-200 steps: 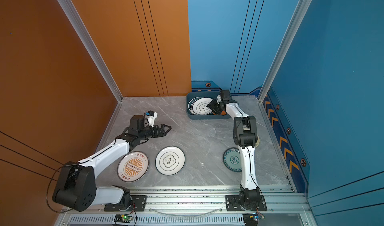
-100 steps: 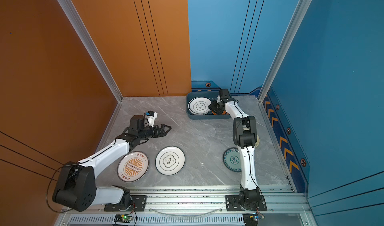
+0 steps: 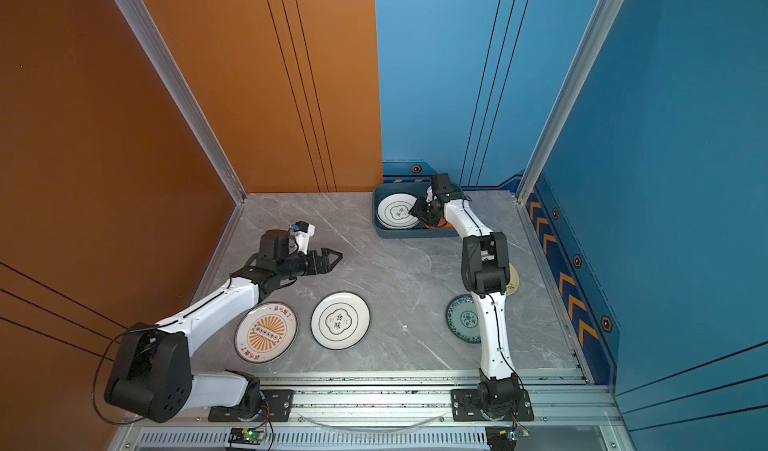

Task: Place the plates into the plastic bin on the countertop
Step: 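Withdraw the right gripper from the bin toward the second white character plate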

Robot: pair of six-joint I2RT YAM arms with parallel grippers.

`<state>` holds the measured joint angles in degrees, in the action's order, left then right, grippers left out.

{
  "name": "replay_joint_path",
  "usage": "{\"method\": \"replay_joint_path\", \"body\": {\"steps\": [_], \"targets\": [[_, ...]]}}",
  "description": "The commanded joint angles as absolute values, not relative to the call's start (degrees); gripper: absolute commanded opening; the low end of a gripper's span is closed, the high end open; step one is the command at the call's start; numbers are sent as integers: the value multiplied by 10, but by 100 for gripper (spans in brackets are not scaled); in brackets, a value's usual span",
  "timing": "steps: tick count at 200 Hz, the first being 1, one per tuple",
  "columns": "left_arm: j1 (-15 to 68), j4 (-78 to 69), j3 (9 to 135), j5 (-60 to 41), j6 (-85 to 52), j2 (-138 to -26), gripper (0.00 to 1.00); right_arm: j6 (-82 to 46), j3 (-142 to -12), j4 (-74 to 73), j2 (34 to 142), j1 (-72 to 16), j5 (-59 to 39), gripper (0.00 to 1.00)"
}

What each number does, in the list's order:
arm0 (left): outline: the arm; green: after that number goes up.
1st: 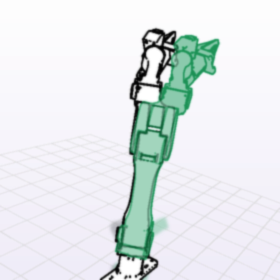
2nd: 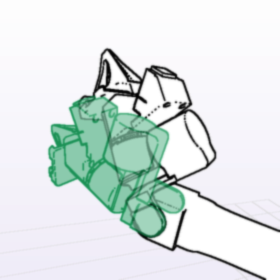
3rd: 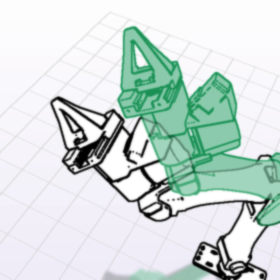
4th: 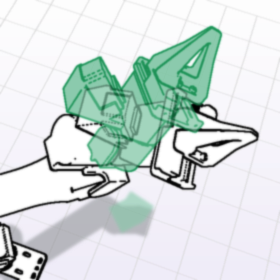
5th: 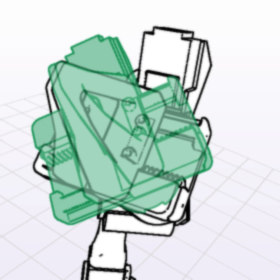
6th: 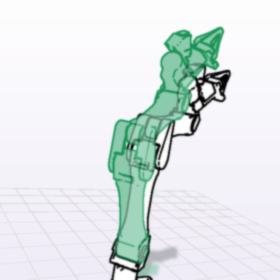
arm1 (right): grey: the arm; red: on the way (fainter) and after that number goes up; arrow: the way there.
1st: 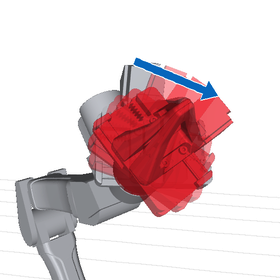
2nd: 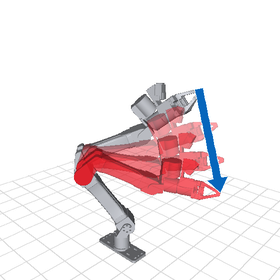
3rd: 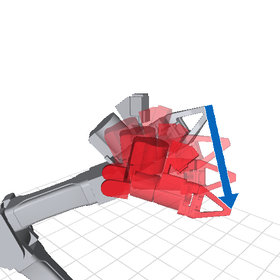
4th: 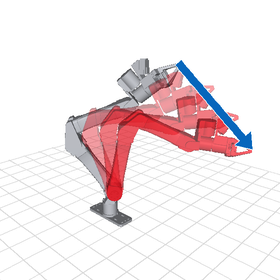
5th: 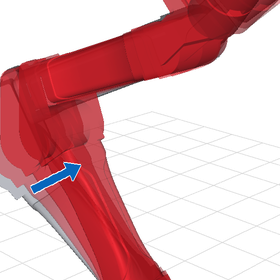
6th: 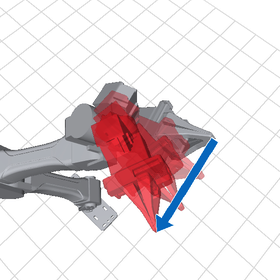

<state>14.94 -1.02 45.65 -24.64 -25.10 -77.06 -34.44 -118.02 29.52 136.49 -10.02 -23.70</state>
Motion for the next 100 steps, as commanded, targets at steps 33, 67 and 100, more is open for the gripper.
{"method": "replay_joint_path", "body": {"steps": [33, 67, 100], "targets": [[147, 5, 449, -211, -243, -733, 98, -310, -998, 247, 1122, -119, -253, 50], [144, -2, 445, -213, -247, -731, 98, -276, -838, 258, 985, -163, -291, 51], [143, -16, 436, -211, -250, -725, 98, -292, -664, 239, 860, -211, -313, 52]]}}
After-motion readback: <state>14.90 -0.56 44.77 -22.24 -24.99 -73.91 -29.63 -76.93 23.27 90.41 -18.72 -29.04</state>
